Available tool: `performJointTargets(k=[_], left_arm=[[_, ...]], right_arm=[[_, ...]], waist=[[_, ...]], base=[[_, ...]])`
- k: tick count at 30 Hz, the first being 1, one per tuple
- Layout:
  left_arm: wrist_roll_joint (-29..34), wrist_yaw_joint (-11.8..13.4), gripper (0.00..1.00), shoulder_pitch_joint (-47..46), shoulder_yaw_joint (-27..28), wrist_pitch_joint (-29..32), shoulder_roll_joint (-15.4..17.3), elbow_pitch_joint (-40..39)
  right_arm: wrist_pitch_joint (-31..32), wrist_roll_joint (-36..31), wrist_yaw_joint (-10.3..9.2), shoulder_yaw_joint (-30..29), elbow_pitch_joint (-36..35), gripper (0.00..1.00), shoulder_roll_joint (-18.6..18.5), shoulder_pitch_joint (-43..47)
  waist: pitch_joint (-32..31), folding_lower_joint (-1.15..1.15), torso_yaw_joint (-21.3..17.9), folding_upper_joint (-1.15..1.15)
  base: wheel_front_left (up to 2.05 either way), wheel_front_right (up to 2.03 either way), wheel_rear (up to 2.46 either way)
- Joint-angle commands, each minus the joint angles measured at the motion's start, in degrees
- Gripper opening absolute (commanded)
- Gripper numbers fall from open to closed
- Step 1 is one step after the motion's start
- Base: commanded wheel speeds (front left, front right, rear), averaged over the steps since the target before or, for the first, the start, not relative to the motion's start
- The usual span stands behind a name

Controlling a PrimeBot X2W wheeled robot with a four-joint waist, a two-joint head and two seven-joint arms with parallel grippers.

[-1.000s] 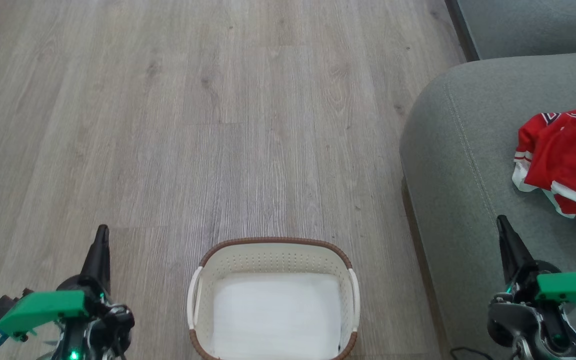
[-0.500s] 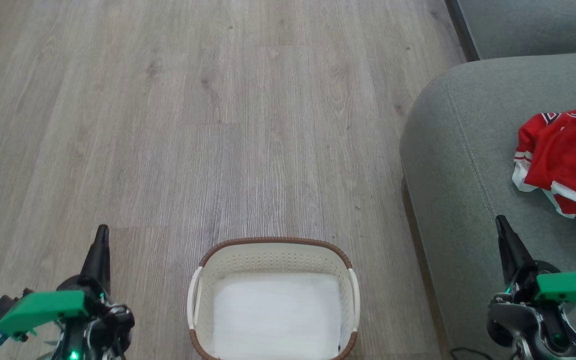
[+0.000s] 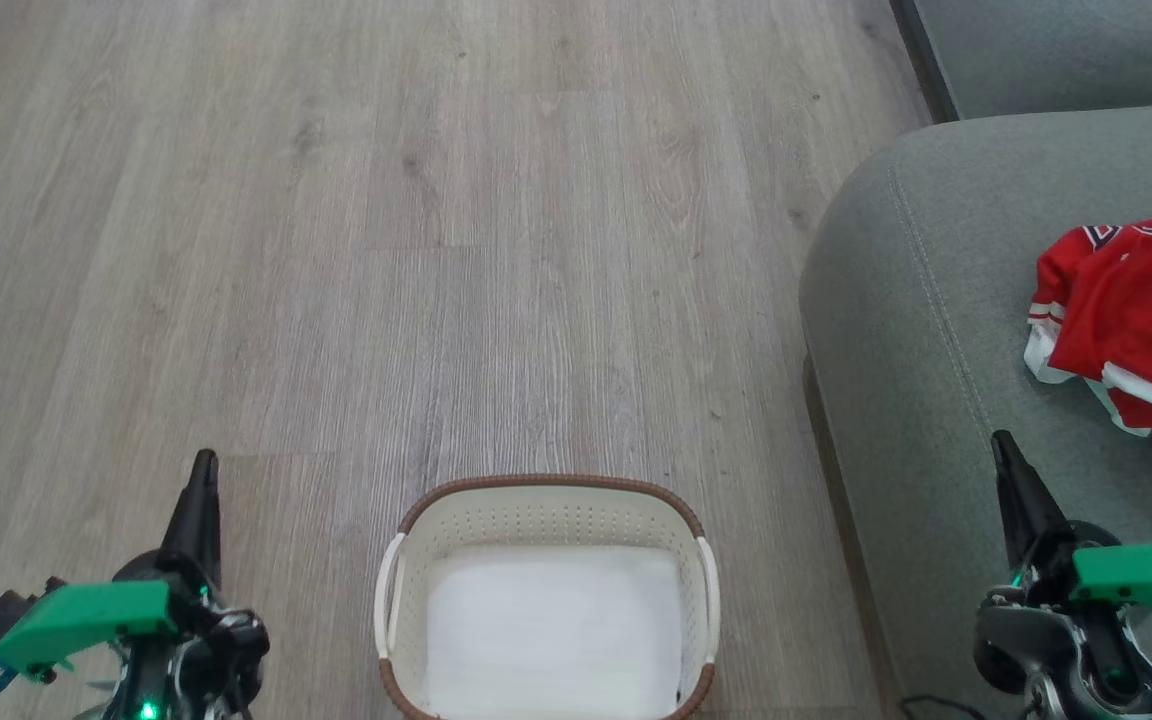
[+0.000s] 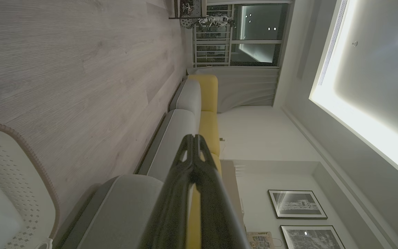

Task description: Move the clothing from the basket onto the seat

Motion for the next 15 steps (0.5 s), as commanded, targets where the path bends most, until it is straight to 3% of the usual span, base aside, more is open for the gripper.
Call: performJointTargets(k=[1, 15], left_arm=[[-0.1, -0.4, 0.0, -2.9, 2.1, 0.4, 0.4, -2.1], [-0.1, -0.4, 0.0, -2.9, 2.1, 0.4, 0.4, -2.1]], right_arm=[[0.3, 0.0, -0.01, 0.9, -1.8, 0.0, 0.2, -3.1], [0.3, -0.1, -0.01, 0.9, -1.8, 0.0, 0.2, -3.1]], waist=[[0.0, 0.0, 0.0, 0.0], [0.0, 0.0, 0.0, 0.0]], base=[[0.0, 0.0, 0.0], [0.0, 0.0, 0.0]])
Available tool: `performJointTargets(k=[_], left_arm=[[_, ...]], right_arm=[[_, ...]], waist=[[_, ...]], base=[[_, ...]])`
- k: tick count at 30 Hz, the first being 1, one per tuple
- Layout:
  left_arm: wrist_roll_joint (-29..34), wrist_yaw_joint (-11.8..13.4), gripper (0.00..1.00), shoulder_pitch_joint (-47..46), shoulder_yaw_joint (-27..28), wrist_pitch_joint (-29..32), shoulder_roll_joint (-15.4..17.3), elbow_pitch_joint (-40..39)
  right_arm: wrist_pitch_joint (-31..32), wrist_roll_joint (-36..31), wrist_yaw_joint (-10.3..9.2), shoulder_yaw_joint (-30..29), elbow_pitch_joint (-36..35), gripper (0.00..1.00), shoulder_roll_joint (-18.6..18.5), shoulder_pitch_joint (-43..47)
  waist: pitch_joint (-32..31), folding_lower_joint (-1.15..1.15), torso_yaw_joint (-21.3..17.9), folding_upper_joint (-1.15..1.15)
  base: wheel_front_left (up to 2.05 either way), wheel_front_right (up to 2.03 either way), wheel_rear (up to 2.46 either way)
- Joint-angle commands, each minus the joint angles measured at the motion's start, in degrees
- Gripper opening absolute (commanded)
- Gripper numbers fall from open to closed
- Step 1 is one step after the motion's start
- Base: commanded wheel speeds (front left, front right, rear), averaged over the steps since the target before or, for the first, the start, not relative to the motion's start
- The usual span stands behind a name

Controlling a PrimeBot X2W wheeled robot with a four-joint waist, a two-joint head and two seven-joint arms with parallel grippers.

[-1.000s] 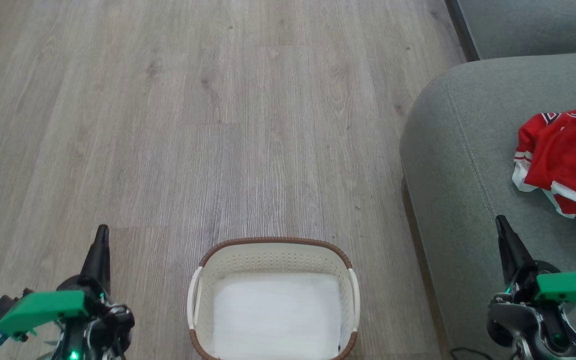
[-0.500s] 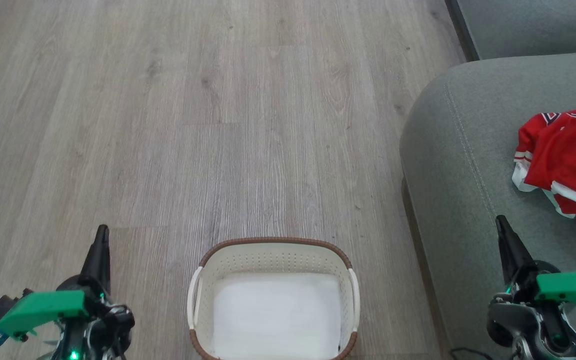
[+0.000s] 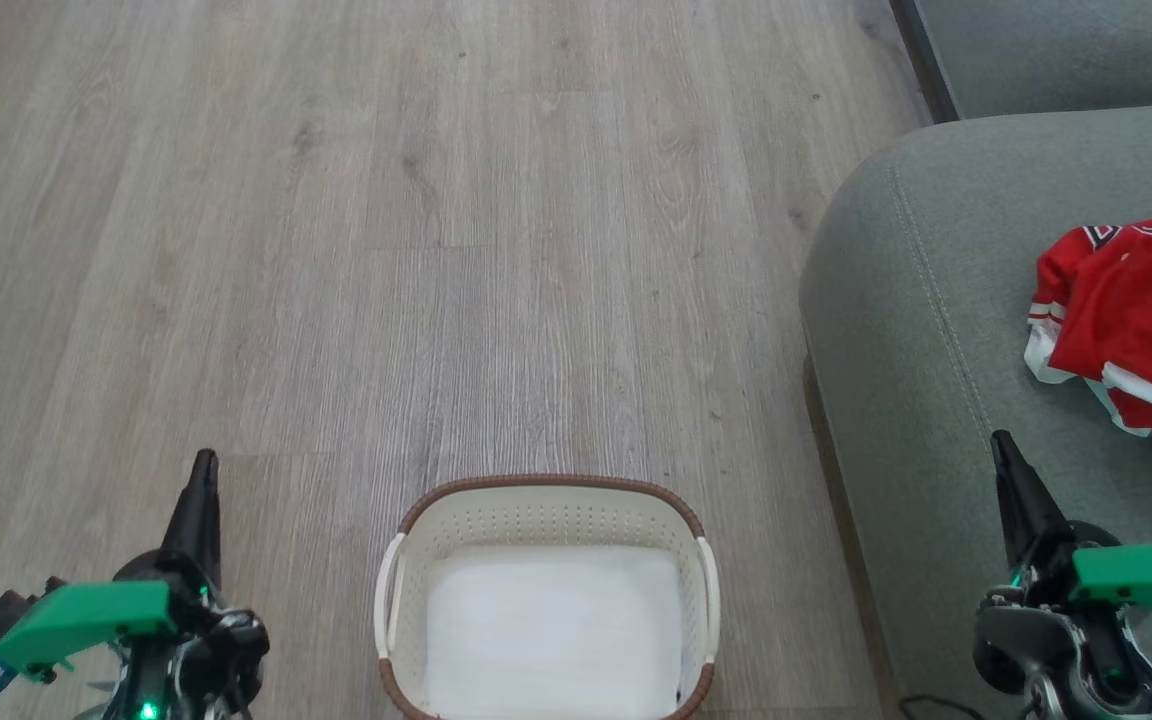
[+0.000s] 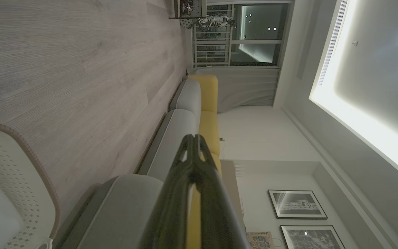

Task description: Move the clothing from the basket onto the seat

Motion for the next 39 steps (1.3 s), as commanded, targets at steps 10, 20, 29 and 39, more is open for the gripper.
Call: performJointTargets(k=[10, 20, 29, 39], left_arm=[[-0.1, -0.4, 0.0, -2.9, 2.1, 0.4, 0.5, -2.1], [-0.1, -0.4, 0.0, -2.9, 2.1, 0.4, 0.5, -2.1], [-0.2, -0.4, 0.0, -2.9, 2.1, 0.4, 0.5, -2.1], [-0.2, -0.4, 0.0, -2.9, 2.1, 0.4, 0.5, -2.1]], right_arm=[[0.3, -0.1, -0.01, 0.9, -1.8, 0.0, 0.1, -3.1], [0.3, -0.1, -0.01, 0.9, -1.8, 0.0, 0.1, -3.1], [0.3, -0.1, -0.01, 0.9, -1.8, 0.0, 0.2, -3.1], [0.3, -0.1, -0.01, 0.8, -1.8, 0.0, 0.2, -3.1]], waist=[[0.0, 0.0, 0.0, 0.0], [0.0, 0.0, 0.0, 0.0], [0.0, 0.0, 0.0, 0.0], [0.0, 0.0, 0.0, 0.0]], base=[[0.0, 0.0, 0.0], [0.0, 0.0, 0.0], [0.0, 0.0, 0.0], [0.0, 0.0, 0.0]])
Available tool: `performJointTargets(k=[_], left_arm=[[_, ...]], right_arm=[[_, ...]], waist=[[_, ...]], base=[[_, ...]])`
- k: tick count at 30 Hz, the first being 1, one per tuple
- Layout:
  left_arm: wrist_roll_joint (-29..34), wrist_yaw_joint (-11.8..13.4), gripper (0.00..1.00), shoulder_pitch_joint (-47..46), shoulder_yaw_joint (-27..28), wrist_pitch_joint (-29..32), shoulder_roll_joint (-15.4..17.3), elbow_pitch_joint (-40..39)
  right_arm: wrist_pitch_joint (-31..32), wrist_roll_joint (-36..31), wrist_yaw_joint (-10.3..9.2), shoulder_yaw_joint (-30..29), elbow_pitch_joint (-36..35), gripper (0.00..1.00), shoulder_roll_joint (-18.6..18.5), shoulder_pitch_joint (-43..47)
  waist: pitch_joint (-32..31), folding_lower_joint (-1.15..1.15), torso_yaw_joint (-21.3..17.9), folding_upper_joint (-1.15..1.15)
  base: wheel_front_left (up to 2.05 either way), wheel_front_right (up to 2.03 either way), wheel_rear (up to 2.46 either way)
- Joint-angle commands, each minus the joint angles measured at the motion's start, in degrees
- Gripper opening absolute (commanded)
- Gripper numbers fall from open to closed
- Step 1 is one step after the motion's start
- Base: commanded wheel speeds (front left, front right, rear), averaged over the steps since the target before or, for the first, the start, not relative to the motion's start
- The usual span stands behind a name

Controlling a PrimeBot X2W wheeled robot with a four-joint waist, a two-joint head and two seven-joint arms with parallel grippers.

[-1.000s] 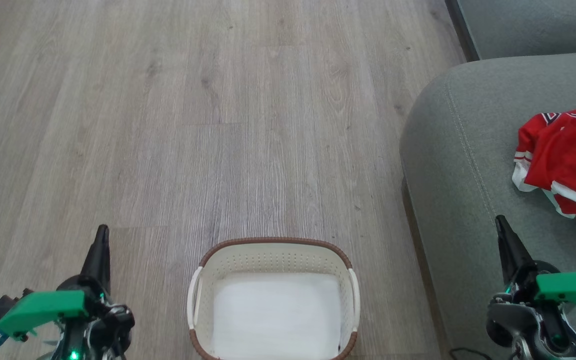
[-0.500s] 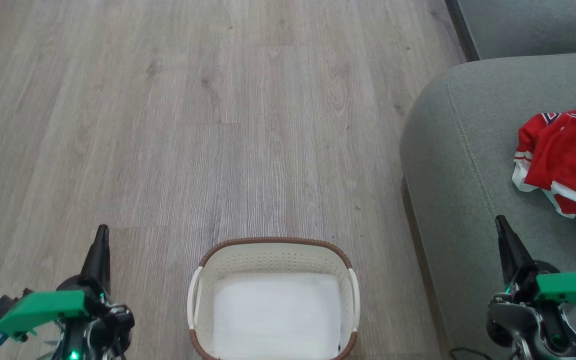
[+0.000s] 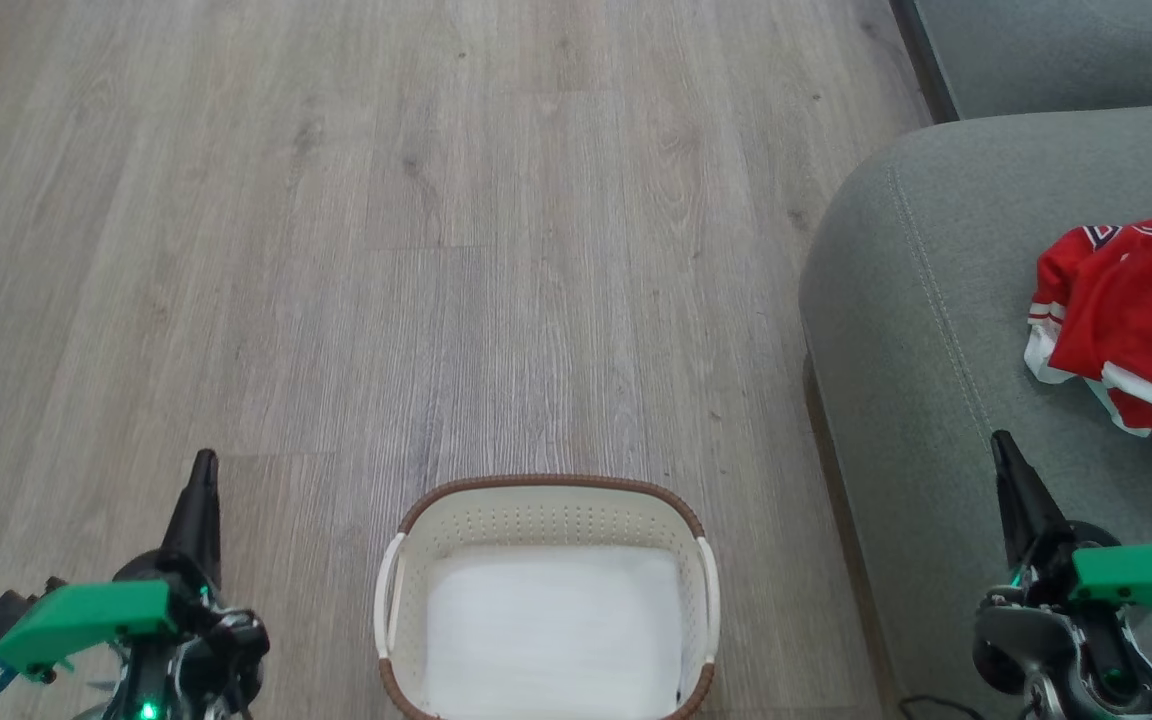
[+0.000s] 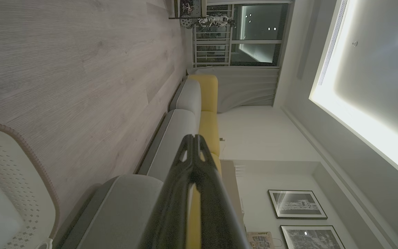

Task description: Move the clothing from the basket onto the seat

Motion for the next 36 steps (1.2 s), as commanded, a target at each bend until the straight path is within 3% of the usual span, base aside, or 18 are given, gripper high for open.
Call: performJointTargets(k=[1, 36], left_arm=[[-0.2, -0.4, 0.0, -2.9, 2.1, 0.4, 0.5, -2.1], [-0.2, -0.4, 0.0, -2.9, 2.1, 0.4, 0.5, -2.1]], right_arm=[[0.3, -0.1, -0.01, 0.9, -1.8, 0.0, 0.1, -3.1], [0.4, -0.1, -0.01, 0.9, -1.8, 0.0, 0.1, -3.1]], waist=[[0.0, 0.0, 0.0, 0.0], [0.0, 0.0, 0.0, 0.0]], base=[[0.0, 0.0, 0.0], [0.0, 0.0, 0.0]])
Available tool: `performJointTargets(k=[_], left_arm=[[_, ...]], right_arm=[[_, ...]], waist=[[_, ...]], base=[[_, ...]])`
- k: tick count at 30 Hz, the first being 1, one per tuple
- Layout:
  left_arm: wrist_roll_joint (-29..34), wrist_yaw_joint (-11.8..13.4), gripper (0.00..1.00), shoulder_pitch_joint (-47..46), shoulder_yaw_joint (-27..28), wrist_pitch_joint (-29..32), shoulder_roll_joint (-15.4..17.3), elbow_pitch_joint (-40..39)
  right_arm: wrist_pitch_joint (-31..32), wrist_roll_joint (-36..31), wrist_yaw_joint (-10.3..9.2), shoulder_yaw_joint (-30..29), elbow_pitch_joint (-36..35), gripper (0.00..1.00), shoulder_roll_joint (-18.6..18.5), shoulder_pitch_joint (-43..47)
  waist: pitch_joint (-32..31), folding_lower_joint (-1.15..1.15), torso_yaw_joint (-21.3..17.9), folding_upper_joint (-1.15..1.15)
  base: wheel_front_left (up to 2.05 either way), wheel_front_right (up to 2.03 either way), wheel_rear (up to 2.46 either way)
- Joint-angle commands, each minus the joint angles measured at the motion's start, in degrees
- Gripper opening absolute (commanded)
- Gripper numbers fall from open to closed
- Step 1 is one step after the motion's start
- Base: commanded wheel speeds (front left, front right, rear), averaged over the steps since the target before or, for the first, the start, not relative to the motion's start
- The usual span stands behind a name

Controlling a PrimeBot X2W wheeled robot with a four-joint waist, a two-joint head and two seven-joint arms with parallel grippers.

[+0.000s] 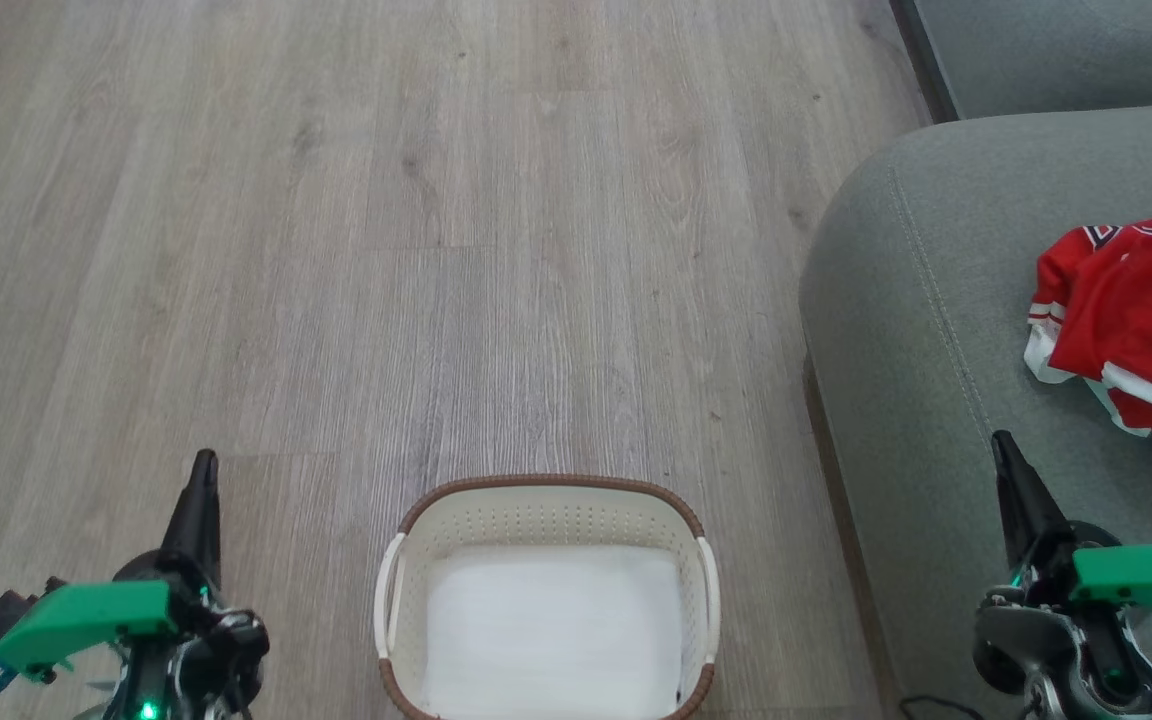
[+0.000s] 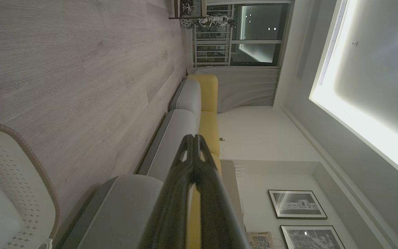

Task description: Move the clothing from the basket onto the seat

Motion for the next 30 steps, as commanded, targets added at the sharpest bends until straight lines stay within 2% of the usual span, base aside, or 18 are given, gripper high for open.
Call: performJointTargets(k=[1, 30], left_arm=[[-0.2, -0.4, 0.0, -2.9, 2.1, 0.4, 0.5, -2.1], [-0.2, -0.4, 0.0, -2.9, 2.1, 0.4, 0.5, -2.1]], right_arm=[[0.4, -0.1, -0.01, 0.9, -1.8, 0.0, 0.1, -3.1], [0.4, -0.2, -0.01, 0.9, -1.8, 0.0, 0.1, -3.1]], waist=[[0.0, 0.0, 0.0, 0.0], [0.0, 0.0, 0.0, 0.0]], base=[[0.0, 0.0, 0.0], [0.0, 0.0, 0.0]])
